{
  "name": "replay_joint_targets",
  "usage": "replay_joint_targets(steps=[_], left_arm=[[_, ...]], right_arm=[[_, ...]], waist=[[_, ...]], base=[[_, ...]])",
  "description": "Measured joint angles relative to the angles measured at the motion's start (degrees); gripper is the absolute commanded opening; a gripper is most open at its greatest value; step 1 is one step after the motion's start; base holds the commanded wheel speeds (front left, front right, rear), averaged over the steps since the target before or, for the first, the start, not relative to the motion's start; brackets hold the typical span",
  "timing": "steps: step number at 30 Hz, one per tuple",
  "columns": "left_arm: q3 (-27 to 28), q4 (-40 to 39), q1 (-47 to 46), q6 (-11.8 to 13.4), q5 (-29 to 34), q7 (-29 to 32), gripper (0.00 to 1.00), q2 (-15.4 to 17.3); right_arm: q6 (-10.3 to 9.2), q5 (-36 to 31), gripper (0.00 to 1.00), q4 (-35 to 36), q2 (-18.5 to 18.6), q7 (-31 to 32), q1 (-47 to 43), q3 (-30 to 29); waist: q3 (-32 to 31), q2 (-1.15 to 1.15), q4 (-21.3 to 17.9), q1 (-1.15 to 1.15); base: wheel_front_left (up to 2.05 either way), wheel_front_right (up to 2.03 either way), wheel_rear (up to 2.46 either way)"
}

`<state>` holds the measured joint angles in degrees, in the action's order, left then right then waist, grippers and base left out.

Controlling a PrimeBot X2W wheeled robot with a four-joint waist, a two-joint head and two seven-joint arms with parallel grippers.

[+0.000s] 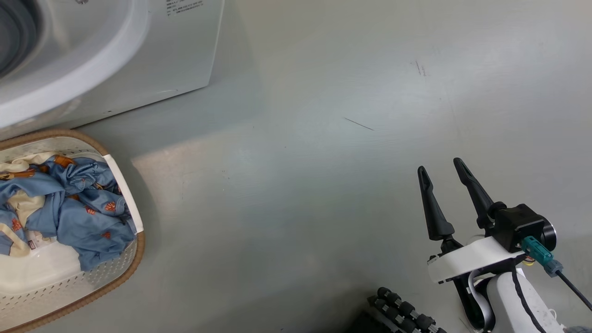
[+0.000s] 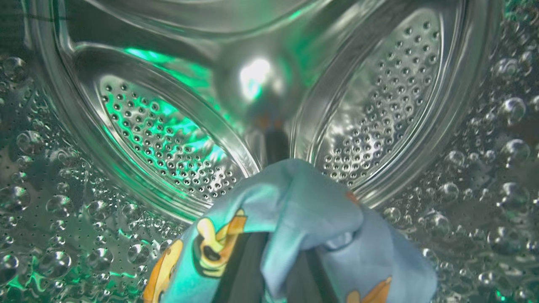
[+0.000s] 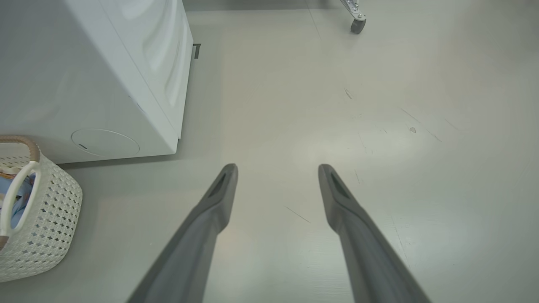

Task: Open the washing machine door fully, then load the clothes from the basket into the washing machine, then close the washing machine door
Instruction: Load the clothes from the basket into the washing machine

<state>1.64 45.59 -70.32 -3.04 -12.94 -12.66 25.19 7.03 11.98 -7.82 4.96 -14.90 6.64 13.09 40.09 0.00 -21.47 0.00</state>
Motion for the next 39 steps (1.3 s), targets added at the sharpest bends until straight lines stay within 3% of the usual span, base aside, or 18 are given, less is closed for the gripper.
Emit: replay_joint_targets(steps=[1,3,5,6,7,13,22,39], left_arm=[[-0.1,0.71,0.01,0.03,0.42,0.0,0.13,0.08],[-0.52,2.1,0.01,0.15,1.08,0.19,0.24,0.15],[-0.55,3.56,-0.01,0.85,1.1,1.57,0.47,0.19],[-0.82,4.27,0.01,1.09,1.26,1.92,0.87,0.22],[-0.96,4.87,0.01,1.41,1.36,2.18,1.0,0.25],[-1.48,8.42,-0.25,2.13,1.34,6.13,1.0,0.21],[-2.11,11.59,-1.09,2.67,1.33,7.13,1.0,-1.88],[-2.11,16.69,-0.74,3.39,0.01,5.06,1.0,-9.01]], right_arm=[[0.0,0.02,1.0,-0.1,-0.03,0.0,0.0,-0.01],[0.0,0.02,1.0,-0.27,-0.07,0.0,-0.01,-0.02],[0.0,0.02,1.0,-0.37,-0.05,0.0,-0.01,-0.05],[0.0,0.02,1.0,-0.43,-0.05,0.0,-0.02,-0.05],[0.0,0.03,1.0,-0.49,-0.01,0.0,-0.03,-0.05],[0.0,0.03,1.0,-0.6,0.12,0.0,-0.08,-0.23],[0.0,0.04,1.0,-0.7,0.56,0.0,-0.13,-1.24],[0.0,0.04,1.0,-0.77,1.94,0.0,-0.14,-2.83]], waist=[[-0.14,0.0,-0.01,0.0],[-0.56,0.0,-0.01,0.0],[-1.03,0.0,-0.01,0.0],[-1.26,0.0,0.0,0.0],[-1.5,0.0,0.01,0.0],[-2.47,0.0,0.18,0.0],[-4.25,0.0,1.2,0.0],[-8.38,0.0,5.37,0.0]], base=[[0.0,0.0,0.0],[0.0,0.0,0.0],[0.0,0.0,0.0],[0.0,0.0,0.0],[0.0,0.0,0.0],[0.0,0.0,0.0],[0.0,0.0,0.0],[0.0,0.0,0.0]])
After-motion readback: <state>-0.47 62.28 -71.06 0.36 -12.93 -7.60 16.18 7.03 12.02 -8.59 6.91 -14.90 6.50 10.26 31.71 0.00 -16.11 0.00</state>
